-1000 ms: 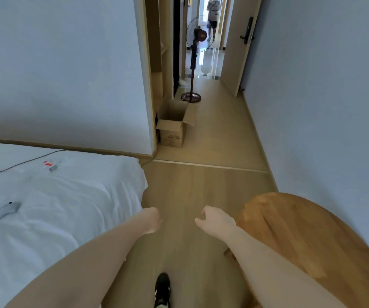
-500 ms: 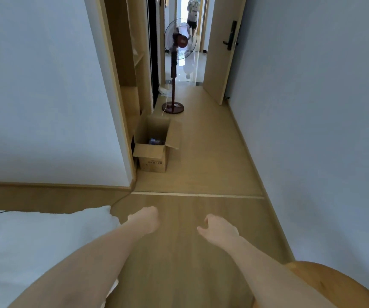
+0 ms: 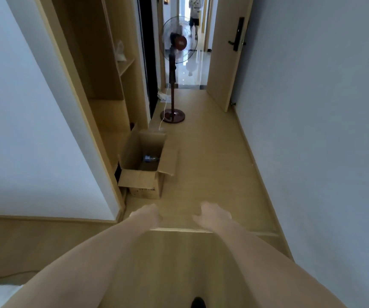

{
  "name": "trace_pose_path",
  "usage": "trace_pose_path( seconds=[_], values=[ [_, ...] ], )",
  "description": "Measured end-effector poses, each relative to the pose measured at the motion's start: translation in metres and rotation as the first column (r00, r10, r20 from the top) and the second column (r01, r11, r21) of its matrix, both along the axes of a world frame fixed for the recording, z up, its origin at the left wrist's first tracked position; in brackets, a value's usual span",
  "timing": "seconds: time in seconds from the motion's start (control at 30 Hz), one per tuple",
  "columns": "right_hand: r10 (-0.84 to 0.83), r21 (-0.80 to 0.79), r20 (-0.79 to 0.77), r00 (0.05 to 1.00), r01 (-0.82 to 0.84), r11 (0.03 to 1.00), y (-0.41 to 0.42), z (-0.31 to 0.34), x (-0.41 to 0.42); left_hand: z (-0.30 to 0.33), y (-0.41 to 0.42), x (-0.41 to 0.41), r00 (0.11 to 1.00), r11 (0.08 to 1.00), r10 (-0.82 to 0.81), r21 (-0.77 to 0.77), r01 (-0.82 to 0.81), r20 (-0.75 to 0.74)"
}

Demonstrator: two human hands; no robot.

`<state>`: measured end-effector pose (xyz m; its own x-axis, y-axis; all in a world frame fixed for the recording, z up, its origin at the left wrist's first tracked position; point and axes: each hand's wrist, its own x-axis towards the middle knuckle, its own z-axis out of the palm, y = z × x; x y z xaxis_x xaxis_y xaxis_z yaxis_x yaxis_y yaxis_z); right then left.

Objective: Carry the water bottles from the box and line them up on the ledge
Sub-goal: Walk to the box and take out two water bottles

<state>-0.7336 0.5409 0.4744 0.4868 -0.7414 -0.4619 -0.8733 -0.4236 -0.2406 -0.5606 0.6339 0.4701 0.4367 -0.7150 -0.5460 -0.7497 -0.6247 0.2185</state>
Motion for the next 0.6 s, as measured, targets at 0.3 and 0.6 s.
trace_pose_path(
  seconds=[0.3,0.6],
  values=[
    [0.136,0.002,0.015,0.991,-0.136,0.991,-0.174,0.008,0.090,0.011,-0.158,0.075,0.999,0.999,0.030,-0.020,-0.031,-0.017],
    [0.113,0.053,0.018,0.993,-0.114,0.992,-0.353,-0.028,0.204,-0.018,-0.340,0.197,0.995,0.996,0.083,-0.040,-0.085,-0.063]
  ],
)
